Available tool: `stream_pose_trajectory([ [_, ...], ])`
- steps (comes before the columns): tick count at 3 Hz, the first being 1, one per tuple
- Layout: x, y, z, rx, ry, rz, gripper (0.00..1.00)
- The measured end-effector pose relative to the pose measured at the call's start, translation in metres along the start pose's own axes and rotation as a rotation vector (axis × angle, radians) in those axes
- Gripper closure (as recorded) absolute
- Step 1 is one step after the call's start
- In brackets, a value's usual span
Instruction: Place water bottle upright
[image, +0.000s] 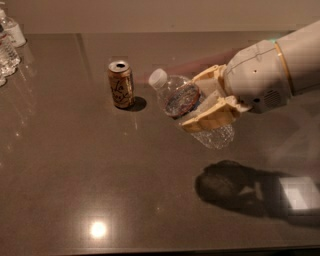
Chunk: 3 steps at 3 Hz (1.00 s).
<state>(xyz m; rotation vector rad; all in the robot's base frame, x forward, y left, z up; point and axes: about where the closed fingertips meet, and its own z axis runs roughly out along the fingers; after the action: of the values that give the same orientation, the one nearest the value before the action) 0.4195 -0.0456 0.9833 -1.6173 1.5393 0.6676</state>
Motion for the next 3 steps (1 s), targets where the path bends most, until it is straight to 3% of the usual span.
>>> stream_pose_trajectory([
  [2, -0.004, -0.006, -0.018, 0.052, -0.317, 0.074, 1.00],
  [3, 0.006, -0.010, -0.028, 0.087, -0.426, 0.115, 1.00],
])
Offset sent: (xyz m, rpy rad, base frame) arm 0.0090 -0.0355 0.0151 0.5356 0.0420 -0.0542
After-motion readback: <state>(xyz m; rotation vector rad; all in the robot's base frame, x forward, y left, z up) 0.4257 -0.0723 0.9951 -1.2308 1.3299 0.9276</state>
